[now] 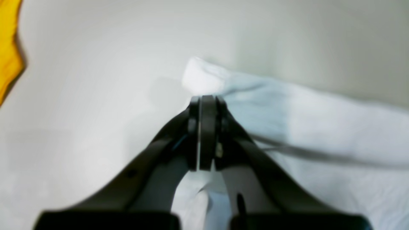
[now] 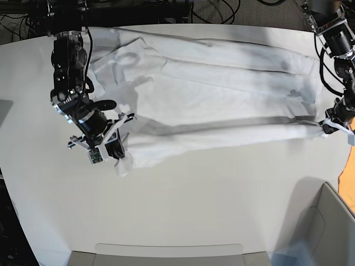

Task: Fold the T-shirt properly
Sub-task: 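Fold the hem with both grippers up over toward the folded collar edge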

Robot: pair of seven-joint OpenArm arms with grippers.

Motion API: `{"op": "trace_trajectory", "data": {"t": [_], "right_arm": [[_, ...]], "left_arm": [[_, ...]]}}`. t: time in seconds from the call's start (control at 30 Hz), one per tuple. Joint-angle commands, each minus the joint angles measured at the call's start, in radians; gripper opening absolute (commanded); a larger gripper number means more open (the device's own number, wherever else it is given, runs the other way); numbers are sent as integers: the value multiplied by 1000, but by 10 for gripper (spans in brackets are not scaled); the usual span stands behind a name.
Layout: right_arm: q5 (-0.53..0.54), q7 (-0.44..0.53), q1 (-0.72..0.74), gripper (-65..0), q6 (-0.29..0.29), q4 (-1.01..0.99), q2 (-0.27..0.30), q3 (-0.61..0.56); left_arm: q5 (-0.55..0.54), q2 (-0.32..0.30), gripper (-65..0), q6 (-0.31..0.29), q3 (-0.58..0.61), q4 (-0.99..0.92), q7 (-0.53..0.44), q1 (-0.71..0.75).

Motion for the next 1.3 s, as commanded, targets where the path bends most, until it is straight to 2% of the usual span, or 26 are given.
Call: {"op": "trace_trajectory", "data": {"t": [0.0, 0.33, 0.47, 0.57, 0.7, 0.8, 0.93, 1.13, 1.27], "right_arm": [[13, 29, -5, -650, 4, 50, 4, 12], [15, 29, -229, -650, 4, 263, 4, 103], [94, 29, -299, -650, 4, 288, 4, 156], [196, 29, -355, -650, 5, 289, 39, 212], [314, 35, -427, -650, 5, 291, 110, 244], [341, 35, -468, -650, 5, 291, 133, 255], [341, 40, -533, -650, 5, 295, 136, 267], [341, 182, -668, -650, 5, 295, 154, 267], [341, 211, -723, -650, 5, 295, 166, 267]], "left_arm": [[-15, -25, -650, -5, -6, 40, -16, -9], [-15, -25, -650, -5, -37, 177, -1, 134], [-15, -13, -650, -5, -78, 230, -1, 199], [-15, 12, -650, -5, -118, 301, 11, 244], [-15, 42, -650, -5, -149, 375, 94, 272], [-15, 61, -650, -5, -149, 410, 120, 273], [-15, 65, -650, -5, -150, 448, 136, 308], [-15, 65, -650, -5, -192, 484, 142, 361], [-15, 67, -650, -5, -192, 484, 136, 384]]}}
